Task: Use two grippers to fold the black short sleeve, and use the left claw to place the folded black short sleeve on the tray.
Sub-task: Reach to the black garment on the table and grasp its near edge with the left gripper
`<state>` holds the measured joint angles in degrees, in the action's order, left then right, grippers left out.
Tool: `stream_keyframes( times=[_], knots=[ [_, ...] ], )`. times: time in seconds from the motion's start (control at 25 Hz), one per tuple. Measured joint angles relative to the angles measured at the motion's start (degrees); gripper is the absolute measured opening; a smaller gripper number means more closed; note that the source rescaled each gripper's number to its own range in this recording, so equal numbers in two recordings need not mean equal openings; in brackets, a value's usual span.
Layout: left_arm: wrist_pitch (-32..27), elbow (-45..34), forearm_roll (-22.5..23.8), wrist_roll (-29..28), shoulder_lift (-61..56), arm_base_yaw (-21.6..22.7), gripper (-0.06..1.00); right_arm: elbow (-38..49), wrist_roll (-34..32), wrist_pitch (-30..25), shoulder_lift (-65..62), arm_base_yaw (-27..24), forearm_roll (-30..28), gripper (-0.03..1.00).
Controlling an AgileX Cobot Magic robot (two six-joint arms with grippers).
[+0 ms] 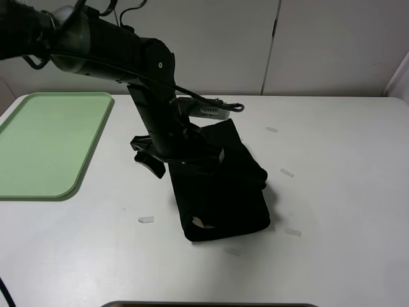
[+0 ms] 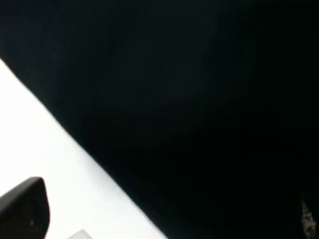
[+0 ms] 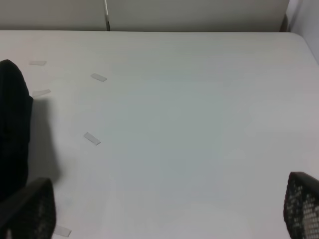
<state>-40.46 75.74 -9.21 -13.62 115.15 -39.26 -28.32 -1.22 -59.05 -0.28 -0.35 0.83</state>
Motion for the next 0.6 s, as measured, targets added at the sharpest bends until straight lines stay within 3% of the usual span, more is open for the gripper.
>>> stream_keyframes(
  times=[0.6],
  knots=[
    [7.1, -0.1, -3.5, -2.0, 8.2, -1.4, 1.0, 0.0, 0.0, 0.0, 0.0, 0.0, 0.0, 1.0]
  ],
)
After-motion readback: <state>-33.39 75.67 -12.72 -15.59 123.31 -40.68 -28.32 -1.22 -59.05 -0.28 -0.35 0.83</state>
